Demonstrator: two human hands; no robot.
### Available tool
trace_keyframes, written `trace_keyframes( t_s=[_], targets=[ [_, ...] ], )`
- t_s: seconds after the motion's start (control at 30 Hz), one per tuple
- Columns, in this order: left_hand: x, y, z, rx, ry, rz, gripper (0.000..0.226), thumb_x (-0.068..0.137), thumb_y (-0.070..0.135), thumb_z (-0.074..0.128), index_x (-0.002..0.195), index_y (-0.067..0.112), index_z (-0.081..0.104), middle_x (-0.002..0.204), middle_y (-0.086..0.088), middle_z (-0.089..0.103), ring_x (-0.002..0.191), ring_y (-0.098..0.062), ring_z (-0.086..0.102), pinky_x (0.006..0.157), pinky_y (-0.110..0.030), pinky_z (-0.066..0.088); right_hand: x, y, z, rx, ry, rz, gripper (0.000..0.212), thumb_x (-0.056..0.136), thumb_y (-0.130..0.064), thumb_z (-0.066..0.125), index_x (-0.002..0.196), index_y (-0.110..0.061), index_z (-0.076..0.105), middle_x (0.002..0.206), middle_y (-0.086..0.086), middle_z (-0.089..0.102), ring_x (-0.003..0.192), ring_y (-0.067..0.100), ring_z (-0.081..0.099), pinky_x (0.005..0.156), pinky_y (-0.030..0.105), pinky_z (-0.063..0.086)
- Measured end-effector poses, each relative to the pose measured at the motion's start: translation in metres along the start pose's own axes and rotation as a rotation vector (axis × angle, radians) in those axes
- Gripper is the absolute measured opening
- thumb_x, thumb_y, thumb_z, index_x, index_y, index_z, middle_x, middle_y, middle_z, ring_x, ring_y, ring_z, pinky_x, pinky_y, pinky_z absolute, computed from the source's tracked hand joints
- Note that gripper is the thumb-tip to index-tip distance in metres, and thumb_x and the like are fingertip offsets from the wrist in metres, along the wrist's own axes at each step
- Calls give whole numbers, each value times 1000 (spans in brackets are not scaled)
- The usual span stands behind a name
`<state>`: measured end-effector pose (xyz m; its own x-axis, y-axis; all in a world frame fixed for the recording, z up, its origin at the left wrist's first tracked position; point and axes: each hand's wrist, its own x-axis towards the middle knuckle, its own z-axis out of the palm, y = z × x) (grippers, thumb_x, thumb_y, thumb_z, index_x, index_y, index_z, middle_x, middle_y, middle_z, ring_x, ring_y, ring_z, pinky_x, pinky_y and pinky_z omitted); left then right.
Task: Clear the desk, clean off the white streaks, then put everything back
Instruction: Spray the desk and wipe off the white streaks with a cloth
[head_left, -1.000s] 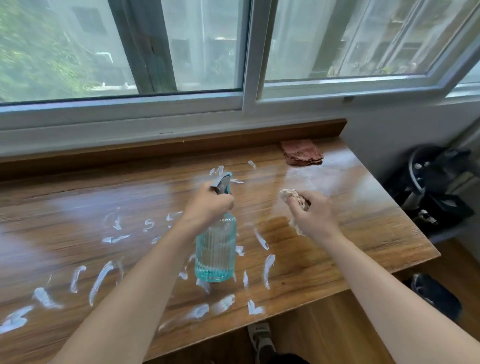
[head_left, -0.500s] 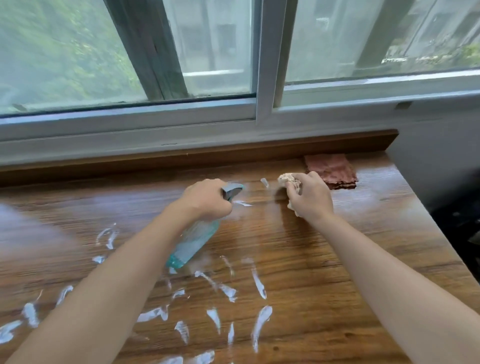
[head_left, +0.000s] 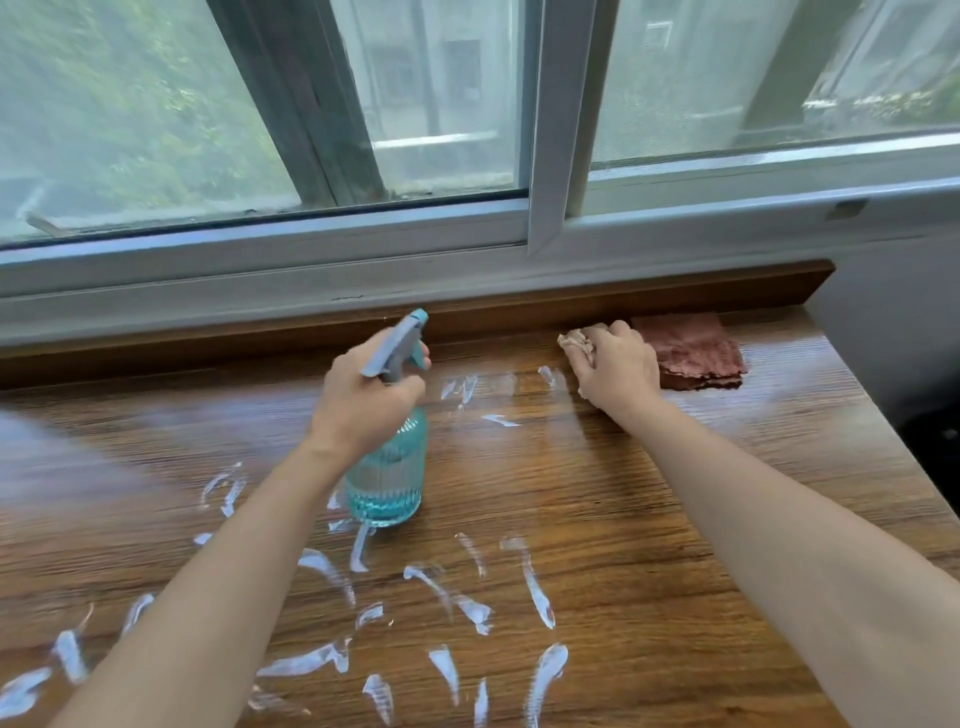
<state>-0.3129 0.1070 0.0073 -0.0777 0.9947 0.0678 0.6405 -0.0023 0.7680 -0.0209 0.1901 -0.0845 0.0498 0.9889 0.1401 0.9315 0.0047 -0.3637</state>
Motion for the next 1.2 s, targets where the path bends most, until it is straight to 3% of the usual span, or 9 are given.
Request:
trace_keyframes(
  t_s=[0.1,0.2,0.37,0.57,0.77,0.87,1.0,1.07,1.2],
  targets=[
    [12,-11,-11,-36,137,9,31,69,17,54,94,29,69,86,-14,71,60,-24,53,61,-39,49,-1,-1,3,-10,3,6,41,105,-44,41,119,-19,71,116,7,64,107,34,57,91,45,45],
    [25,-22,-18,-28,206,27,27,71,14,54,83,38,62,81,-20,66,55,-19,43,61,-34,42,3,4,5,-30,-33,18,37,102,-44,49,123,-19,67,114,7,63,107,34,59,90,45,47],
    [31,-26,-16,17,163,92,30,80,3,61,98,26,67,55,12,47,49,-13,39,59,-31,37,10,-6,1,46,-73,114,31,97,-41,54,119,-23,66,114,2,65,107,29,62,90,42,47],
    [36,-22,-11,79,163,86,30,73,24,53,100,30,65,65,5,57,61,-23,52,65,-38,46,-47,-26,9,13,-262,-443,15,91,-38,55,96,-27,62,90,-10,65,89,22,65,76,37,40],
    [33,-31,-11,55,204,116,27,77,18,57,100,30,66,61,7,53,55,-16,48,60,-33,39,2,-18,11,-157,-8,2,21,97,-37,54,102,-20,66,103,3,68,95,32,65,82,42,39],
    [33,-30,-10,75,202,112,29,76,22,54,101,30,65,62,4,54,55,-19,50,59,-33,40,-34,-39,19,-75,-44,-250,29,98,-43,46,99,-25,68,109,-5,69,94,25,65,77,38,40],
    [32,-29,-10,81,195,101,29,77,23,53,102,31,64,63,3,56,55,-21,50,59,-34,41,-71,-31,0,-30,-224,-594,21,96,-44,49,84,-29,58,84,-15,53,79,15,57,71,32,25],
    [31,-30,-10,72,197,94,28,77,23,54,102,31,65,63,5,56,55,-19,49,60,-34,41,-53,-21,1,-90,-173,-509,17,95,-42,50,86,-29,58,85,-13,56,82,19,61,73,33,26],
    [33,-31,-11,62,195,72,28,77,23,54,101,31,65,63,7,54,58,-21,49,65,-39,47,-4,-31,10,-122,-4,-3,19,95,-39,53,101,-23,62,102,2,66,95,30,64,83,42,38]
  ],
)
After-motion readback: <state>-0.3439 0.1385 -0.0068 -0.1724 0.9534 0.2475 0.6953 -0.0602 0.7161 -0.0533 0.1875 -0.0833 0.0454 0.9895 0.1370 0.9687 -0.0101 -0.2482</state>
